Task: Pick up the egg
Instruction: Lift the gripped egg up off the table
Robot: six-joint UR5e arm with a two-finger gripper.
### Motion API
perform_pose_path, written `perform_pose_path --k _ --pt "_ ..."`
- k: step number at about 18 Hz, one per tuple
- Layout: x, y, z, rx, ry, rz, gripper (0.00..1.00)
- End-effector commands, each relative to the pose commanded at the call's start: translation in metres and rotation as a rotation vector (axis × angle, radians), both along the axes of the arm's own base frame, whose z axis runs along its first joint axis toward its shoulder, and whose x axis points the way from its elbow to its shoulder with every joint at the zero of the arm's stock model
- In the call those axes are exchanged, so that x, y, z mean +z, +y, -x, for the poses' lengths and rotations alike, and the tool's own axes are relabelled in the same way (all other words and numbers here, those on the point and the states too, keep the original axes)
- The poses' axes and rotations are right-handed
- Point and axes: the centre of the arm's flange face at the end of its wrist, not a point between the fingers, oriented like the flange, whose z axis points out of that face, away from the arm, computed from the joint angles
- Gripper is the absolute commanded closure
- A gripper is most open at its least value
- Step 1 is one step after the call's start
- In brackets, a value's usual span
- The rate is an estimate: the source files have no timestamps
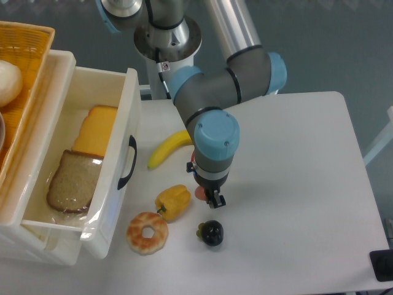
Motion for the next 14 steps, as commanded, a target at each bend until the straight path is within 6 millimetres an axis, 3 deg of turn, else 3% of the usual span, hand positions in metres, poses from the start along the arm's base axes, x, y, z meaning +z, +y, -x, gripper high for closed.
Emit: perform_pose_path --k 4,11,14 --pt "0.0057 -0.0013 -0.0009 -0.099 0.005 -0.016 0.56" --pt "0.0027 -0.0041 -0.0053 -0.095 -0.015 0.001 0.56" --pt "0.0103 -0.0090 -0.0056 -0.089 -0.009 -0.008 0.56"
